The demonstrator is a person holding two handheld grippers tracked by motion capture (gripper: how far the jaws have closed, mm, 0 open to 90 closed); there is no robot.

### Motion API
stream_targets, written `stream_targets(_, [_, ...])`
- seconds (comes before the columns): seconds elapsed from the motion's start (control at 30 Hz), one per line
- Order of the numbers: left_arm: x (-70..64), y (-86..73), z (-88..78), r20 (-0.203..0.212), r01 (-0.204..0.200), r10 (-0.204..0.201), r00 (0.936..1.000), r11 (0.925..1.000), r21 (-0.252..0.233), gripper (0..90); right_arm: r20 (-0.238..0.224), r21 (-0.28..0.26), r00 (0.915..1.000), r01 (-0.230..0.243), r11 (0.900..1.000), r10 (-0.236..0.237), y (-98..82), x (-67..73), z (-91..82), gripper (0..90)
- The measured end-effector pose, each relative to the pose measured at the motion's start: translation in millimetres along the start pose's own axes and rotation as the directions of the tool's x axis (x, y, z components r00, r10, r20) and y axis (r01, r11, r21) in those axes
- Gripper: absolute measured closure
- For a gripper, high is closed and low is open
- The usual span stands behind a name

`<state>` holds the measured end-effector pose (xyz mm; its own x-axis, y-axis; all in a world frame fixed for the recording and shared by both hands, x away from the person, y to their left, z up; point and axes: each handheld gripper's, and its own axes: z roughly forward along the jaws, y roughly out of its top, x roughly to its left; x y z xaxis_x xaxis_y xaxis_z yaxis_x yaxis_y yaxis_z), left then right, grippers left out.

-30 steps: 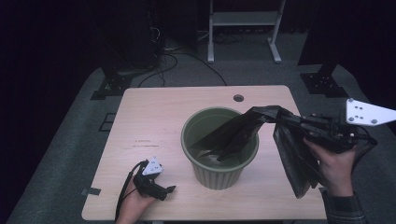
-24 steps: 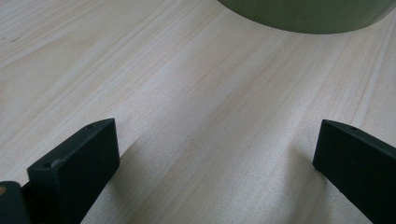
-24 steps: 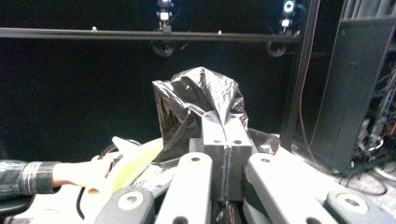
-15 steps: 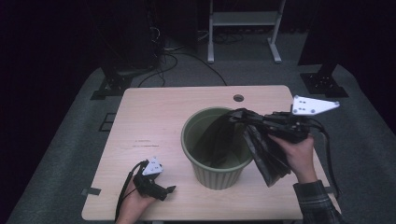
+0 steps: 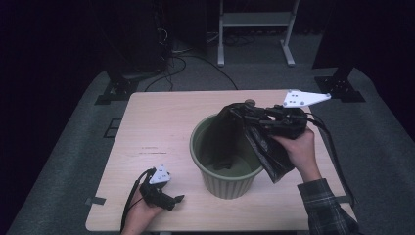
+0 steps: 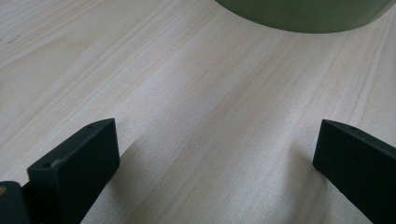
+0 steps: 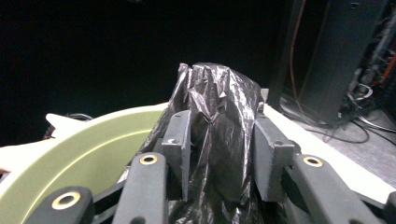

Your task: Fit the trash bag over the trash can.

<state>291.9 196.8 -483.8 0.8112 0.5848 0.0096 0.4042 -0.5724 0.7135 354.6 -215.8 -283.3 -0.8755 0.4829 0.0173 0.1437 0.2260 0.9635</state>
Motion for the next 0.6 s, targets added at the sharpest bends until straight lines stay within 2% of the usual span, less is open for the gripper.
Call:
stream_targets(0.03, [-0.1, 0.0, 0.0, 0.000, 0.001, -0.001, 1.0000, 1.0000, -0.001, 0.0, 0.011, -0.001, 0.9999, 0.002, 1.000, -0.002, -0.6, -0.4, -5.1, 55.9])
stream_targets(0.17, [0.0, -0.1, -0.1, -0.002, 0.004, -0.004, 1.0000, 1.0000, -0.001, 0.0, 0.046, -0.006, 0.9989, 0.006, 1.000, -0.006, -4.3, 0.7, -25.6, 54.9])
stream_targets(0.23, [0.8, -0.1, -0.4, 0.007, 0.010, -0.010, 0.9999, 0.9999, -0.007, 0.0, 0.040, -0.011, 0.9992, 0.004, 1.000, -0.004, -8.2, 0.2, -33.4, 65.1])
stream_targets(0.27, [1.5, -0.2, -1.1, 0.012, 0.018, -0.018, 0.9998, 0.9997, -0.016, 0.0, 0.045, -0.014, 0.9990, 0.006, 1.000, -0.006, -10.2, -0.1, -35.6, 66.0])
stream_targets(0.3, [1.8, 0.5, -2.6, 0.020, 0.027, -0.026, 0.9995, 0.9992, -0.029, 0.0, 0.044, -0.009, 0.9990, -0.001, 1.000, 0.001, -11.8, -1.1, -36.8, 73.9])
stream_targets(0.4, [1.7, 7.4, -11.1, 0.015, 0.011, -0.011, 0.9998, 0.9987, -0.049, 0.0, 0.016, -0.002, 0.9998, -0.008, 1.000, 0.008, -15.7, -3.3, -35.8, 84.2])
stream_targets(0.53, [5.1, 17.5, -29.2, 0.035, 0.026, -0.022, 0.9991, 0.9946, -0.101, 0.0, -0.024, 0.004, 0.9995, -0.019, 1.000, 0.019, -16.5, -2.6, -29.8, 89.6])
stream_targets(0.6, [7.3, 21.7, -40.3, 0.064, 0.032, -0.023, 0.9977, 0.9899, -0.138, 1.5, -0.038, 0.003, 0.9990, -0.025, 1.000, 0.025, -15.9, -2.4, -26.2, 89.8])
